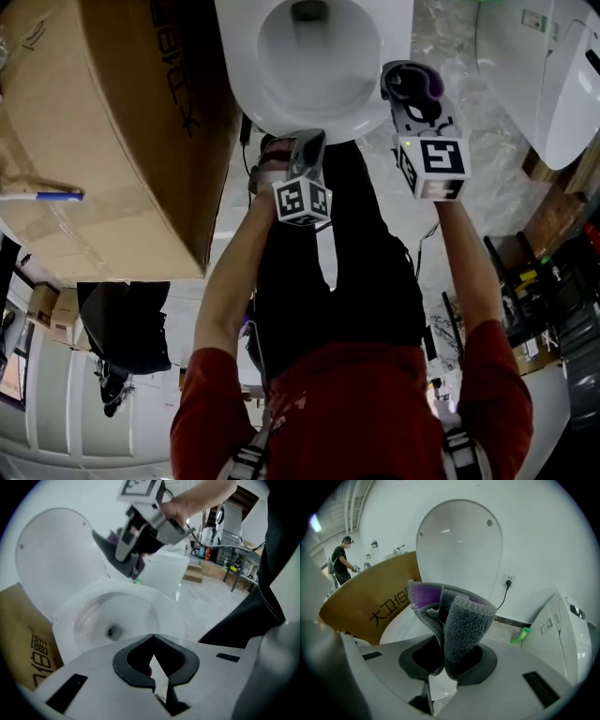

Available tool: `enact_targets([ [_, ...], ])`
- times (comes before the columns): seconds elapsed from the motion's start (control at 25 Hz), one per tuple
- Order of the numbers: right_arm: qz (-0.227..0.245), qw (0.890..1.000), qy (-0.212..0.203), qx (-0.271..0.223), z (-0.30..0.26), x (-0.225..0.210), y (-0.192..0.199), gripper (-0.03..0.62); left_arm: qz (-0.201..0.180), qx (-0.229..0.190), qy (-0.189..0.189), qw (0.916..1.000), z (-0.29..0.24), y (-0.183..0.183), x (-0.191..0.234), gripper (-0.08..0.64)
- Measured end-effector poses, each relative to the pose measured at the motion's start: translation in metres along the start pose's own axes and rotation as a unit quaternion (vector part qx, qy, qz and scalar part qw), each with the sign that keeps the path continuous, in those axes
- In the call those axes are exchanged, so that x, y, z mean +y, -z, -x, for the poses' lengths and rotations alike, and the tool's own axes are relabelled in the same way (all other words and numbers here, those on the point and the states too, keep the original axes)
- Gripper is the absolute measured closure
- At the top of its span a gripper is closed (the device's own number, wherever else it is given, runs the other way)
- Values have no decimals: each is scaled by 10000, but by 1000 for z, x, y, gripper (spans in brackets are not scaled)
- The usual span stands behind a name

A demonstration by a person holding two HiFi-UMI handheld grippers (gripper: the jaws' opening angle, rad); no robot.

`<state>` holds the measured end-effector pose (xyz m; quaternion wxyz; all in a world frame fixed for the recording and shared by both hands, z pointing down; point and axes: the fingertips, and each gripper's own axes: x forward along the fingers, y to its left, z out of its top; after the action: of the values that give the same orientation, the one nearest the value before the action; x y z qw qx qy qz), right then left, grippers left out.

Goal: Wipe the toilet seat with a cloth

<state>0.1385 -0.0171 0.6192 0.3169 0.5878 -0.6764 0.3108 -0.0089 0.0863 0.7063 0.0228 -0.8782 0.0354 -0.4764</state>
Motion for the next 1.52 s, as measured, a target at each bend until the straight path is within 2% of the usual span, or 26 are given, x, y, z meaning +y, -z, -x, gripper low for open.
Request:
enact_targets([
  [0.12, 610, 9968, 105, 512, -32, -20, -2, 509, 317, -634, -556, 9959, 17, -19, 26, 548],
  [0.2, 1201, 9899, 214, 728, -53, -34, -10, 509, 517, -990, -824, 9903, 31, -31, 44, 548],
  [0.32, 2316, 9678, 450, 880, -83, -57, -31, 509, 993, -1488, -1312, 9751, 54, -48, 74, 548],
  [0.44, 3393, 9316, 575, 1169, -115, -75, -46, 509, 1383, -2046, -1818, 9518, 80, -66, 109, 546],
  [0.52, 4051, 9035, 711, 1210, -130, -84, -57, 509, 1425, -2325, -2086, 9392, 98, -76, 129, 546],
  [0.64, 4882, 8595, 935, 1189, -144, -91, -68, 509, 1764, -2576, -2379, 9198, 116, -81, 149, 548],
  [0.76, 5562, 8121, 987, 1467, -155, -90, -60, 509, 2069, -2659, -2554, 9062, 124, -81, 160, 546],
  [0.8, 5694, 8014, 1012, 1526, -156, -89, -58, 509, 2142, -2672, -2587, 9032, 126, -80, 162, 546],
  [0.84, 5767, 7954, 1035, 1553, -157, -89, -57, 509, 2207, -2685, -2613, 9005, 127, -79, 164, 548],
  [0.92, 5828, 7907, 1050, 1550, -157, -88, -55, 509, 2303, -2674, -2631, 8979, 127, -77, 164, 548],
  [1.08, 5984, 7785, 980, 1621, -149, -87, -40, 509, 2389, -2614, -2552, 8997, 126, -77, 156, 546],
  [1.32, 6089, 7681, 545, 1905, -120, -68, 20, 509, 2325, -2580, -2471, 9046, 127, -74, 148, 546],
  [1.52, 5903, 7812, 275, 2012, -90, -48, 68, 509, 2334, -2583, -2488, 9038, 130, -70, 147, 546],
])
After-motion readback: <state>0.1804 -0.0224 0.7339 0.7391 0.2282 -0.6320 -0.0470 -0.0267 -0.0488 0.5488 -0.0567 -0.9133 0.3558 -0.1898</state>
